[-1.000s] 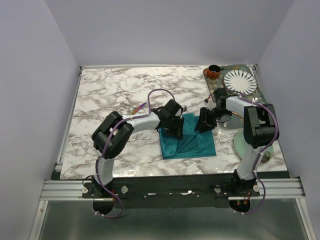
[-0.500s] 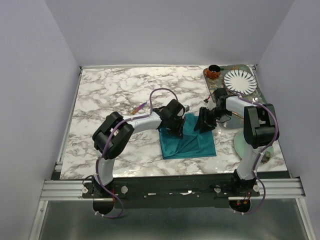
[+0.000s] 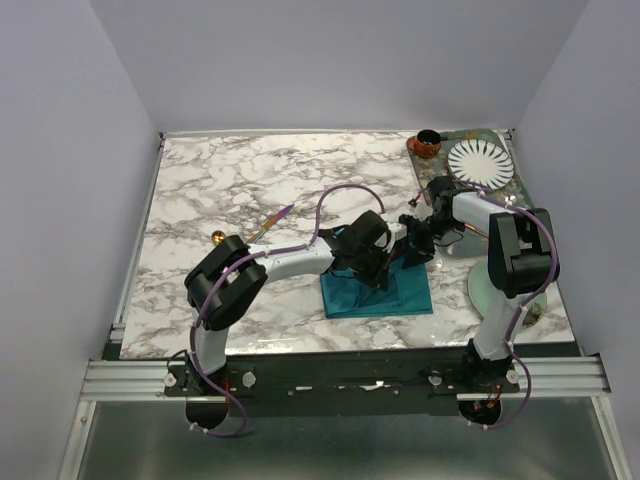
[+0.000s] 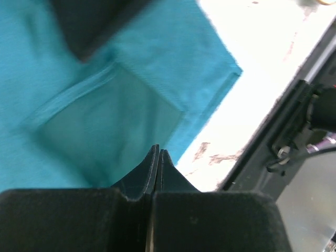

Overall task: Fold the napkin into a case and place the utensils inside
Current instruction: Fold the rectangle-folded napkin at the center of the board.

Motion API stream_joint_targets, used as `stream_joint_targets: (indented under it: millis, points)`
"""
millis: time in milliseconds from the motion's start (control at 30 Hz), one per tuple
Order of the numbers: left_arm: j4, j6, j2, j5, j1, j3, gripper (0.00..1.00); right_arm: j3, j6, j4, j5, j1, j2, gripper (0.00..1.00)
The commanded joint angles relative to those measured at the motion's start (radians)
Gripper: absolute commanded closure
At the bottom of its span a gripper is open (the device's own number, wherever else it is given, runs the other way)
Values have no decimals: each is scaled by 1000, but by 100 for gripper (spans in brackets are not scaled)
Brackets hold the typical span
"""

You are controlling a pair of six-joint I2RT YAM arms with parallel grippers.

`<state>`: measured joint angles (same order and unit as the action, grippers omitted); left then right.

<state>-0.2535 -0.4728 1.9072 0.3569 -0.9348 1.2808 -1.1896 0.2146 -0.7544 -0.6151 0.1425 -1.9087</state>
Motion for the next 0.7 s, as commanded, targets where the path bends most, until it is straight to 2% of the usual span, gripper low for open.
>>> stream_joint_targets:
  millis: [0, 33, 100, 167, 233, 333, 467, 667]
  points:
    - [63, 51, -42, 57, -21, -14, 99, -11, -17, -23, 21, -6, 31, 38]
    - [77, 57, -48, 80, -21, -17, 91, -11, -18, -25, 21, -6, 31, 38]
    - [97, 72, -75, 94, -19, -40, 88, -11, -18, -23, 23, -6, 30, 38]
    - [79, 83, -97, 33, -18, -46, 77, -15, -21, -25, 29, -7, 31, 38]
    - [48, 65, -135, -41, -4, -75, 62, -16, -21, -28, 34, -9, 33, 38]
    - [8, 19, -146, -114, 54, -110, 53, -24, -20, -28, 34, -9, 33, 38]
    - [-52, 2, -102, -206, 74, -92, 52, -31, -18, -31, 34, -9, 34, 38]
    - [-47, -13, -40, -184, 80, -69, 51, -21, -18, -43, 25, -9, 46, 38]
